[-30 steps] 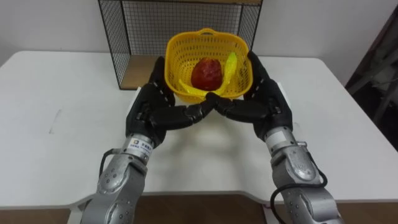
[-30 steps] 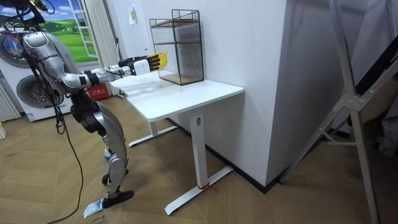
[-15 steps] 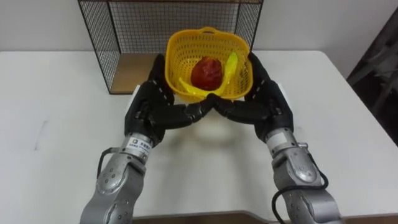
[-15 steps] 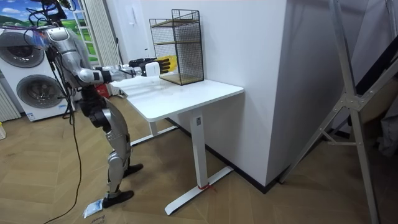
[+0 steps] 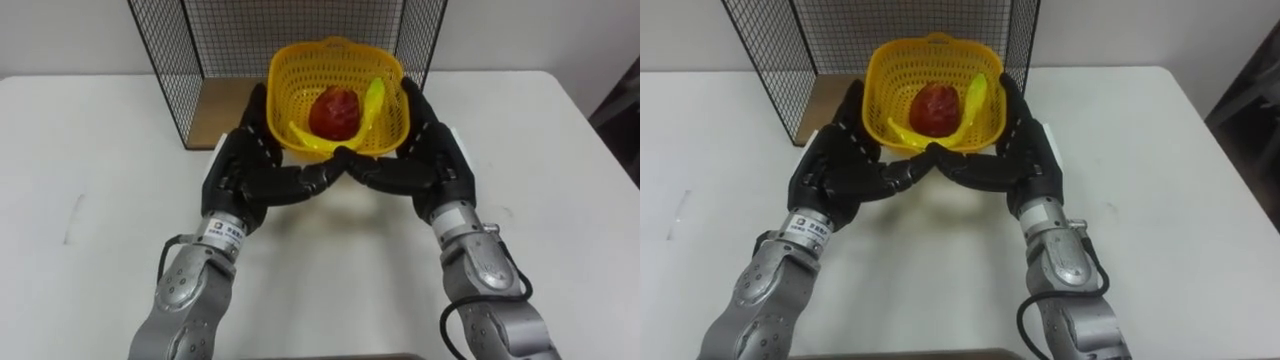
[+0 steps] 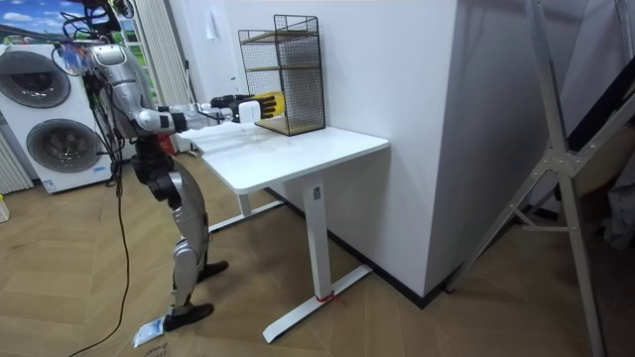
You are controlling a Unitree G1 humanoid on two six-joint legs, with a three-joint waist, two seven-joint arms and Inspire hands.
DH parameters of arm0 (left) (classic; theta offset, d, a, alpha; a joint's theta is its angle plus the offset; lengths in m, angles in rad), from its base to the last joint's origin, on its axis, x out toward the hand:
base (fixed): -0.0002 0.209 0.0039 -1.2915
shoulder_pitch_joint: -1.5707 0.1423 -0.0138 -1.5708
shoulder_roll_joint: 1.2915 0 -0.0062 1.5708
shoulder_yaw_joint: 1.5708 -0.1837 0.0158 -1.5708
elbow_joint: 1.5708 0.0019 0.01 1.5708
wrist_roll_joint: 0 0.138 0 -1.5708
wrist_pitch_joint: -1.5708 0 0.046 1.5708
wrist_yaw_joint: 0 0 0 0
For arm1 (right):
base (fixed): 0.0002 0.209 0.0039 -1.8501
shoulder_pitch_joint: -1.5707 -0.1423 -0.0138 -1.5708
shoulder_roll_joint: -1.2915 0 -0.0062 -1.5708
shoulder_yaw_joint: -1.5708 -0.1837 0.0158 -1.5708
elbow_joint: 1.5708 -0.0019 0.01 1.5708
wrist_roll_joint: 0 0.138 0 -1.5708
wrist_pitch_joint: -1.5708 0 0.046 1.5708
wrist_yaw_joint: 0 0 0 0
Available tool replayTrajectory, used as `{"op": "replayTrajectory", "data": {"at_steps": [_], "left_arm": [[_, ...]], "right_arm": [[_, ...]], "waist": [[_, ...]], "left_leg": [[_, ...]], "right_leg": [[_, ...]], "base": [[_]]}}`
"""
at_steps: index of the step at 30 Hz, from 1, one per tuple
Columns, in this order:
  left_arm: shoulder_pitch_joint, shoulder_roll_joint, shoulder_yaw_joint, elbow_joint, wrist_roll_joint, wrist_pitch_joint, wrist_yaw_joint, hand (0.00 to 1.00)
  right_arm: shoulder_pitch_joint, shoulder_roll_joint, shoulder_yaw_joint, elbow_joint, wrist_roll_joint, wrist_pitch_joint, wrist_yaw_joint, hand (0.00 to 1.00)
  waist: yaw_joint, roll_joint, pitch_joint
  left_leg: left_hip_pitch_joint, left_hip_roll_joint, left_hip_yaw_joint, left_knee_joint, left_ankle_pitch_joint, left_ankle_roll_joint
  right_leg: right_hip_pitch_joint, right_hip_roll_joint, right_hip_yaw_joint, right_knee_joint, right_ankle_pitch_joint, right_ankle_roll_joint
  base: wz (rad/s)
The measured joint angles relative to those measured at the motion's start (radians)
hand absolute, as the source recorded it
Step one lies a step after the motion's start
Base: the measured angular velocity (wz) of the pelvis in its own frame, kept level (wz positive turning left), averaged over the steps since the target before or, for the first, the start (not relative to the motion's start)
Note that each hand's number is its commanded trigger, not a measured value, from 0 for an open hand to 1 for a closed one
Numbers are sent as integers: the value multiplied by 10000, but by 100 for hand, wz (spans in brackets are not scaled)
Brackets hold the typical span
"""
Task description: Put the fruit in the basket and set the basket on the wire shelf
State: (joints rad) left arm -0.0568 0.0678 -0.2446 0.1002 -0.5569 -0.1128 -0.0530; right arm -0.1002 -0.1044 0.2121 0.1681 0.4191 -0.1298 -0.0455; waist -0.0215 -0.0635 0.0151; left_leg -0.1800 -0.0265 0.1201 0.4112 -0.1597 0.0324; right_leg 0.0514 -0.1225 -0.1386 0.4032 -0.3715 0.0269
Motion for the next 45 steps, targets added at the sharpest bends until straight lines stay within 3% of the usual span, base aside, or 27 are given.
{"op": "replayTrajectory", "data": {"at_steps": [4,7,8,10,11,12,14,16,18,19,21,26,30,37,40,45], "left_arm": [[0,-92,5,1,-8,-5,1,0],[-2,-116,-12,0,16,-8,5,0],[-1,-110,-10,1,20,-9,7,0],[-2,-111,-19,-11,27,-10,26,0],[0,-105,-26,-9,9,-9,53,0],[-1,-114,-37,-12,-4,-12,63,0],[-1,-100,-49,-17,-13,-15,84,0],[-6,-112,-51,-49,21,-61,225,0],[-9,-92,-84,0,4,-61,249,0],[-10,-80,-100,9,3,-61,277,0],[-26,-108,-99,49,16,-46,289,0],[-45,-88,-78,55,34,26,290,0],[-82,-85,-48,75,21,86,291,0],[-804,-76,42,485,7,327,412,0],[-1216,-81,82,730,6,534,447,0],[-1719,-86,159,1433,5,880,452,0]], "right_arm": [[1,-17,-6,1,50,-11,-34,0],[3,-26,-1,2,44,-36,-89,0],[-1,-23,-2,-2,-10,-54,-89,0],[-2,1,-8,-6,-120,-118,-90,0],[10,23,-7,-5,-191,-119,-100,0],[7,9,-14,-4,-175,-121,-121,0],[14,-23,1,-4,-155,-120,-155,0],[-4,35,2,22,43,-121,-157,0],[-5,-22,25,110,110,-116,-155,0],[-4,10,39,113,94,-114,-156,0],[-5,-23,32,117,-1,-90,-158,0],[-55,-22,12,116,-5,13,-157,0],[-58,28,9,117,-2,117,-158,0],[-118,34,-35,159,91,224,-322,0],[-398,-9,-88,170,154,479,-532,0],[-1012,-36,-107,663,110,810,-775,0]], "waist": [[-1,-9,6],[-72,-40,34],[-46,-94,63],[-54,-78,55],[-50,-38,79],[-50,88,159],[-30,244,147],[-110,285,157],[-108,272,144],[-125,263,138],[-153,281,102],[-103,295,99],[-122,288,97],[-102,310,109],[-95,341,117],[-84,570,143]], "left_leg": [[-12,-98,159,209,-264,169],[45,-238,200,490,-621,401],[152,-381,232,580,-755,511],[204,-512,259,874,-1040,701],[340,-590,264,913,-1128,814],[528,-588,220,891,-1225,911],[738,-574,142,694,-1305,1006],[892,-537,129,538,-1269,1098],[1169,-572,164,295,-1258,1153],[1303,-606,163,176,-1257,1154],[1468,-614,80,-39,-1258,1144],[1811,-303,106,-517,-1206,1003],[1935,-217,172,-668,-1209,976],[2145,-202,283,-799,-1207,973],[2208,-202,305,-842,-1207,973],[2406,-204,326,-1056,-1208,973]], "right_leg": [[13,-220,28,168,-88,157],[-372,-538,-2,1729,-180,320],[-722,-776,61,2710,-126,403],[-1322,-1065,196,4148,254,467],[-1564,-1144,358,4760,655,445],[-1685,-1143,394,5095,1143,445],[-1958,-1019,541,5340,1379,473],[-2150,-824,541,4814,814,487],[-2069,-452,517,2830,508,405],[-1939,-286,548,1807,645,362],[-1764,-60,541,1061,1209,392],[-1161,377,525,-57,1599,278],[-959,504,556,-456,1704,274],[-784,537,664,-631,1715,284],[-746,541,670,-636,1727,295],[-629,548,654,-637,1782,300]], "base": [[-2],[3],[5],[5],[4],[3],[-7],[6],[7],[0],[10],[-8],[-6],[-4],[-3],[0]]}}
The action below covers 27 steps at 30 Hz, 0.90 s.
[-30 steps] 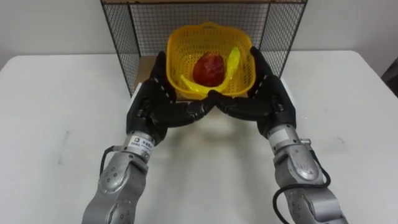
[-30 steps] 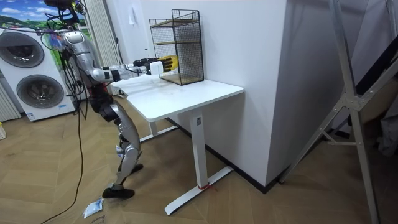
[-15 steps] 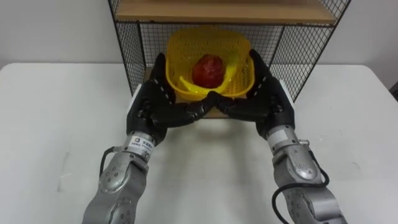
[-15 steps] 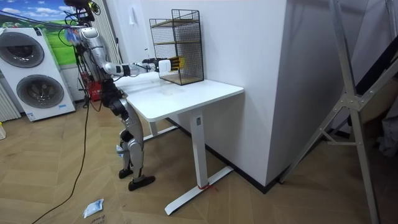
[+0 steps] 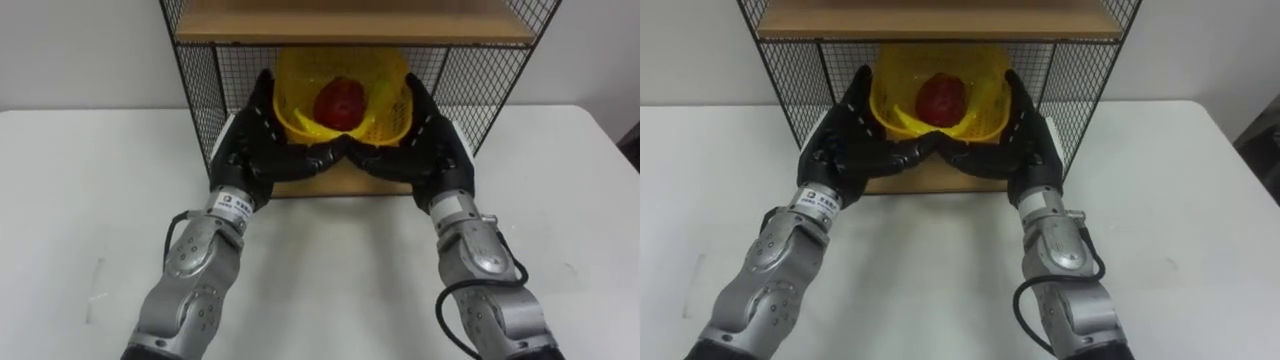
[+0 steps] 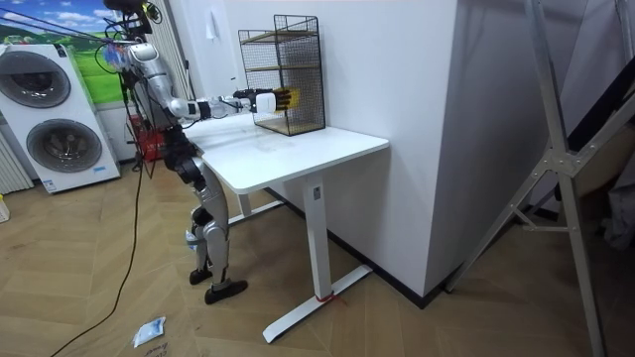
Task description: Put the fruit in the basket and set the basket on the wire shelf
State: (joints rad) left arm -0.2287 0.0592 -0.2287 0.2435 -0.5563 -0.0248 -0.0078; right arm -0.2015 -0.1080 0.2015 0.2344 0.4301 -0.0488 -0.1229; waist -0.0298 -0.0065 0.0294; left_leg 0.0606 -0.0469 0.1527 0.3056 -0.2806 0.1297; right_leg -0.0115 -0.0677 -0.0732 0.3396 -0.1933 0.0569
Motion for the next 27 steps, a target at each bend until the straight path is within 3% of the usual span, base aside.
{"op": "replayTrajectory", "data": {"at_steps": [3,8,18,24,27], "left_arm": [[-492,-19,4,1110,1,205,27,0],[-510,-119,-22,1900,24,632,188,0],[-568,-187,108,2049,115,816,262,0],[-550,92,308,1985,494,1071,255,0],[-256,364,339,1769,489,1114,215,0]], "right_arm": [[-372,-26,0,779,-23,406,-70,0],[-571,-27,26,1548,20,840,-61,0],[-656,-45,4,1548,-61,1147,50,0],[-597,-194,7,1547,-232,1175,459,0],[-369,-239,-26,1416,-394,1175,678,0]], "waist": [[52,32,2],[88,19,2],[126,-191,-48],[206,-225,-86],[223,-292,-189]], "left_leg": [[75,3,12,-46,13,-19],[58,17,55,-77,27,-36],[204,21,114,-57,37,-43],[219,117,137,-243,54,-76],[356,165,126,-328,103,-152]], "right_leg": [[24,3,-3,43,10,-14],[-29,12,0,29,25,-37],[78,-16,-102,7,22,-35],[190,117,-123,-349,216,-94],[262,136,-130,-376,225,-110]], "base": [[0],[-2],[-2],[-2],[0]]}}
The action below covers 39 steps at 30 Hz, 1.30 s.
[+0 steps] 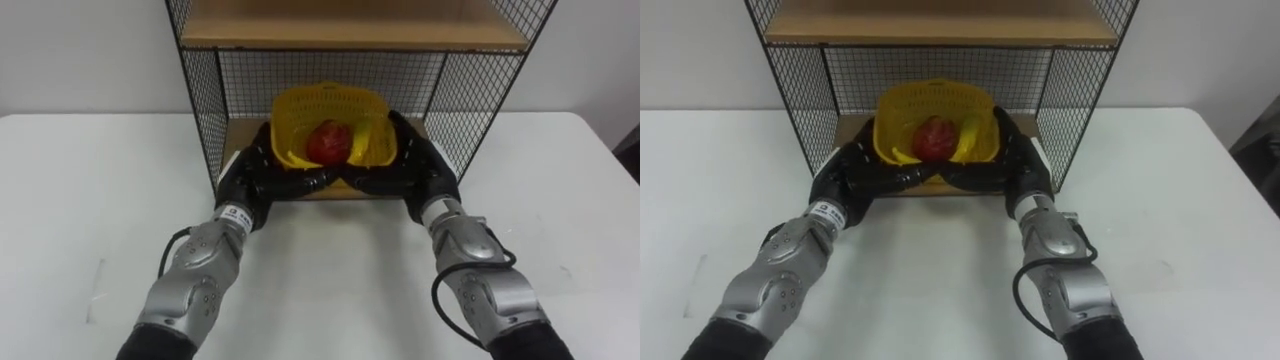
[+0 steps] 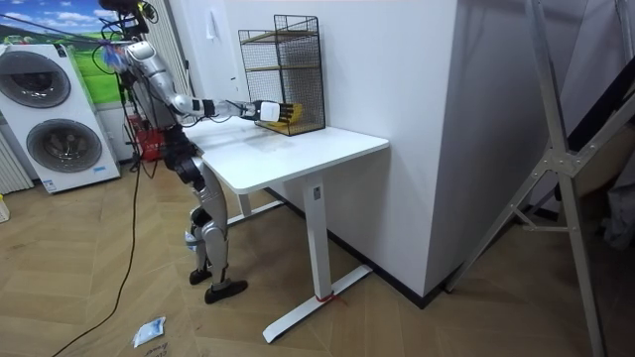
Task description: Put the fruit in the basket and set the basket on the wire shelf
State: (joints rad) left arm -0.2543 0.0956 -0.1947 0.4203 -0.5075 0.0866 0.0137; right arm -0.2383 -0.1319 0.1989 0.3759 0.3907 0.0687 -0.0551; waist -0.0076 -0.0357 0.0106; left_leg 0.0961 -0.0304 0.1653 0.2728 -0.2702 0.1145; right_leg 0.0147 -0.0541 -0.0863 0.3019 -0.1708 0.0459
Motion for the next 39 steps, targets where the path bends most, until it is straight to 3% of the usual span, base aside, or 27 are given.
{"op": "replayTrajectory", "data": {"at_steps": [6,15,22,31,35,39], "left_arm": [[784,218,213,-992,717,47,-282,0],[1791,317,753,-2599,2082,48,-604,0],[2165,389,823,-2846,2136,47,-708,0],[2545,368,1563,-3644,2058,-19,-731,0],[3308,349,1616,-4412,1894,-85,-690,0],[4255,217,1609,-4753,1842,-433,-782,0]], "right_arm": [[731,-125,-245,-1118,-492,-5,243,0],[1374,-355,-1025,-1811,-708,-28,673,0],[1753,-356,-1128,-2502,-912,-29,797,0],[2427,-353,-1652,-3295,-1242,-63,705,0],[3069,-343,-1987,-4028,-1519,-297,643,0],[3748,-244,-2009,-4199,-2012,-482,1026,0]], "waist": [[-135,34,-35],[-133,141,-189],[-133,149,-187],[-127,189,-161],[-188,226,-141],[-154,229,-135]], "left_leg": [[97,9,-55,23,18,-27],[299,42,-50,-178,47,-71],[345,71,-59,-298,82,-118],[212,84,-74,-347,94,-136],[214,84,-103,-359,94,-136],[178,88,-93,-390,98,-151]], "right_leg": [[206,-25,-41,-130,-9,-18],[411,46,-82,-305,96,-94],[441,62,-144,-321,104,-111],[348,76,-226,-460,120,-137],[376,129,-263,-481,122,-139],[345,157,-210,-460,124,-142]], "base": [[2],[0],[0],[0],[1],[-1]]}}
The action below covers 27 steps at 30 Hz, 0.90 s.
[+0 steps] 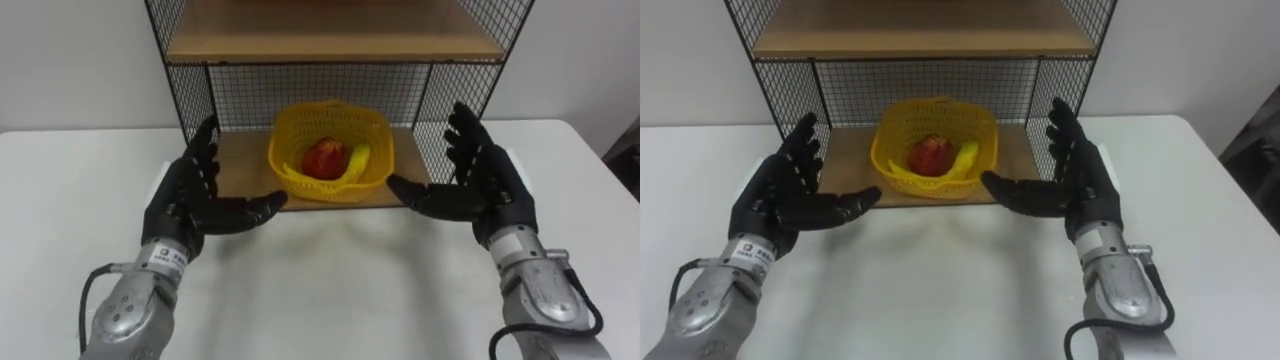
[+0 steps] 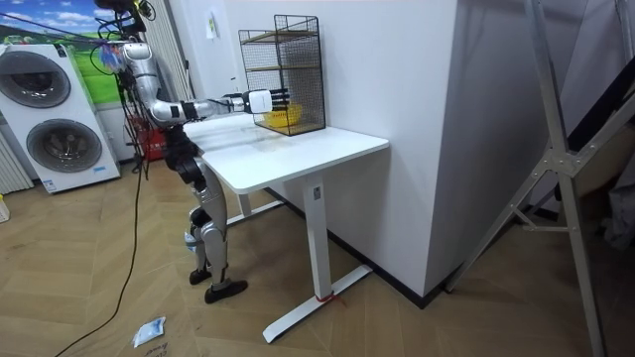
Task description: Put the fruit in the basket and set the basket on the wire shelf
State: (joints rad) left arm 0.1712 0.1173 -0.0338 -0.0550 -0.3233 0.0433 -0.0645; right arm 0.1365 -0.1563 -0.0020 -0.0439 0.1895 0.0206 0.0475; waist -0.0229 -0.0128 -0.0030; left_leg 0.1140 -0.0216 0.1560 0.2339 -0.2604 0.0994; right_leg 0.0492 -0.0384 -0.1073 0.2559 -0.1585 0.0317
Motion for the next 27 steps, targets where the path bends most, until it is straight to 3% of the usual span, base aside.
{"op": "replayTrajectory", "data": {"at_steps": [7,15,19,24,27], "left_arm": [[1676,-158,-54,-1163,-4,-554,-423,0],[2390,-274,-211,-1226,1,-1185,-559,0],[2582,-268,-221,-1440,5,-1371,-558,0],[2721,-236,-116,-1593,4,-1992,-493,0],[2798,-222,-41,-1594,11,-2085,-250,0]], "right_arm": [[1097,168,21,-909,34,-243,311,0],[2164,384,209,-1716,-79,-1167,280,0],[2454,362,209,-1732,-155,-1424,285,0],[2814,314,202,-1723,-385,-1772,286,0],[3000,315,184,-1723,-380,-1833,274,0]], "waist": [[63,-37,-24],[237,33,-48],[264,49,-47],[308,50,-41],[317,50,-31]], "left_leg": [[-238,25,7,-7,9,-17],[-326,38,12,-7,15,-29],[-344,39,-17,-13,19,-36],[-318,38,-59,-14,27,-46],[-324,38,-80,-18,30,-53]], "right_leg": [[-261,27,-11,-6,22,-34],[-322,45,11,-8,29,-46],[-334,51,10,-8,31,-49],[-293,56,5,-11,32,-51],[-285,61,-7,-38,35,-56]], "base": [[0],[0],[0],[1],[1]]}}
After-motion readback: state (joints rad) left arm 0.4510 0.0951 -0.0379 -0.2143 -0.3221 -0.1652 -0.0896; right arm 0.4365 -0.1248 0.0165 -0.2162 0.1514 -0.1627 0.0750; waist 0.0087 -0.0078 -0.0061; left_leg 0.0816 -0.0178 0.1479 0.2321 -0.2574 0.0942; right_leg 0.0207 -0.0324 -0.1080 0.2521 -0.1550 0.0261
